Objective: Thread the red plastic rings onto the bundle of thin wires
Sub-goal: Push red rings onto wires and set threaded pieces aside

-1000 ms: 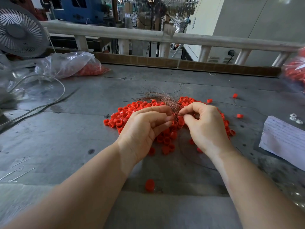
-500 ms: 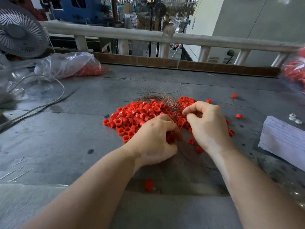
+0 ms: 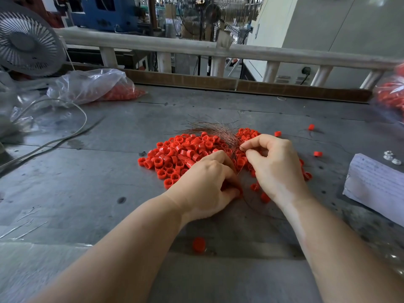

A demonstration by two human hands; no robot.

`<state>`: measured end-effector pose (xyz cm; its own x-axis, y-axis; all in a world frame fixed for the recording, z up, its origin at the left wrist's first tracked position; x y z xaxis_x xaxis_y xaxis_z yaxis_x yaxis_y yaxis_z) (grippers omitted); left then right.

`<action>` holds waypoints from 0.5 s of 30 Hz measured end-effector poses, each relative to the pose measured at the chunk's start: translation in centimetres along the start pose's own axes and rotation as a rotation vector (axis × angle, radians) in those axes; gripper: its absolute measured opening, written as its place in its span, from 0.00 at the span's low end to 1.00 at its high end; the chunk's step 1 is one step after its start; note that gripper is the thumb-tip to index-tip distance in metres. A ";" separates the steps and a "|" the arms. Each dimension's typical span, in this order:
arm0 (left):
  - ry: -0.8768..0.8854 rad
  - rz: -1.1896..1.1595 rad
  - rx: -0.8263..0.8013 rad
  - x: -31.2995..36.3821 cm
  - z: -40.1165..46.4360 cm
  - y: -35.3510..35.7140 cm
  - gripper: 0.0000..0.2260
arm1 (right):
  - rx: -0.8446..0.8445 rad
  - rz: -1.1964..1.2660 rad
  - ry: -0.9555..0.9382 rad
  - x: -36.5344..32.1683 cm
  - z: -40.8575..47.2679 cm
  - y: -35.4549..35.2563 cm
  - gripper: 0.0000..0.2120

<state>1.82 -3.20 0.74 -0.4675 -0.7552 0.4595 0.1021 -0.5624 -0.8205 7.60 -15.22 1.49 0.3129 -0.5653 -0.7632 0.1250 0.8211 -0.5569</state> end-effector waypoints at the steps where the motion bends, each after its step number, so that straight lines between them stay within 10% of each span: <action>1: 0.005 -0.003 -0.006 0.0 0.0 0.0 0.07 | -0.002 0.007 -0.010 0.0 0.0 0.0 0.11; 9: 0.009 -0.024 0.012 0.0 0.0 0.1 0.05 | -0.018 0.055 -0.050 -0.2 -0.1 0.0 0.09; 15: -0.251 -0.533 0.412 -0.9 0.0 -1.6 0.07 | -0.009 0.178 -0.027 -0.4 0.0 -0.2 0.10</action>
<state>2.08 -1.65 1.67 -0.3352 -0.3690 0.8669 0.2619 -0.9203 -0.2905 7.46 -15.14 1.95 0.3543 -0.4087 -0.8411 0.0570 0.9072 -0.4168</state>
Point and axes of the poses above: each hand's wrist, its own z-axis towards the middle knuckle, its own y-axis out of the palm, x = y × z, the point moved 3 cm from there along z, towards the middle knuckle, and after that the axes turned 7 degrees about y, right-handed, at the moved point
